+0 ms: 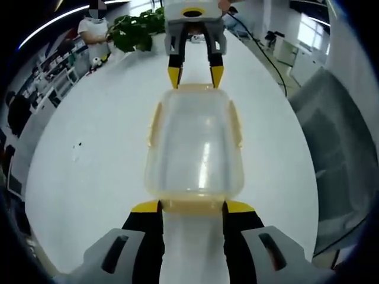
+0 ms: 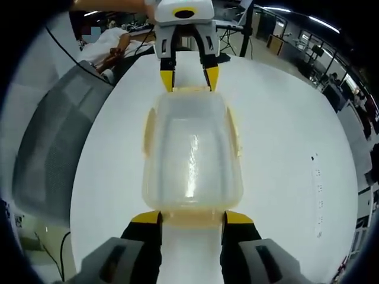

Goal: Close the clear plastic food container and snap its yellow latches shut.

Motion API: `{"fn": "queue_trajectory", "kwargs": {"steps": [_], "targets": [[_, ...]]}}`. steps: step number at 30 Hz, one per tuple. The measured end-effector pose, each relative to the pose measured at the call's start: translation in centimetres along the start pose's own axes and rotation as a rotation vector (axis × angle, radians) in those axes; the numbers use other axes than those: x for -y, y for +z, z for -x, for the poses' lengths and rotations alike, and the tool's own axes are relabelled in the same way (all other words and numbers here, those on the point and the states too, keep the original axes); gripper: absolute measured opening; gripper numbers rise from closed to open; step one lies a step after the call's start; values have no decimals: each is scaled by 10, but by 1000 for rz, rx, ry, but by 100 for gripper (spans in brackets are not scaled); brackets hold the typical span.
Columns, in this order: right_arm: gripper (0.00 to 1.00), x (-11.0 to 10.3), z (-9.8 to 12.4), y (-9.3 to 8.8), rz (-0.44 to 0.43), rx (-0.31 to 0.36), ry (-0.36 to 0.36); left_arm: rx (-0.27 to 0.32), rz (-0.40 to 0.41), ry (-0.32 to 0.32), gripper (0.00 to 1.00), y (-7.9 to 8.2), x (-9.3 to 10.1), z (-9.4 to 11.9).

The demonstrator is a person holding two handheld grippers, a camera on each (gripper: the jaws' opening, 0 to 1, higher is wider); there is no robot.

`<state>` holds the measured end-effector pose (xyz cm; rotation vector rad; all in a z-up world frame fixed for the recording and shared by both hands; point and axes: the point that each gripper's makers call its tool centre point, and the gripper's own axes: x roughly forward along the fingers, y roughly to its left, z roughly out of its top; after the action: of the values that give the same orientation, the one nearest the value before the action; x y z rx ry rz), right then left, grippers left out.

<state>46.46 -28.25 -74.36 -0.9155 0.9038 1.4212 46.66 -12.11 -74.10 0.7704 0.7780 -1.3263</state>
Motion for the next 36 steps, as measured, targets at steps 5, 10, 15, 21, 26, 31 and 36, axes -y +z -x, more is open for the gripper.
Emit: {"fn": "queue_trajectory", "kwargs": {"steps": [5,10,15,21,26,31,36], "targets": [[37,-2,0,0,-14,13,10,9,4,1,36,-1,-1,0],[37,-3,0,0,-22,14,13,6,4,4,36,-2,-1,0],[51,-4,3,-7,-68,16,21,-8,19,-14,40,-10,3,0],[49,-5,8,-12,-60,12,4,20,45,-1,43,-9,1,5],[49,-9,11,-13,-66,14,-5,21,38,3,43,-5,2,7],[51,-11,16,-6,-97,59,-30,30,60,14,40,-1,2,11],[52,-14,15,-6,-135,70,-42,37,81,38,39,-1,3,15]]}}
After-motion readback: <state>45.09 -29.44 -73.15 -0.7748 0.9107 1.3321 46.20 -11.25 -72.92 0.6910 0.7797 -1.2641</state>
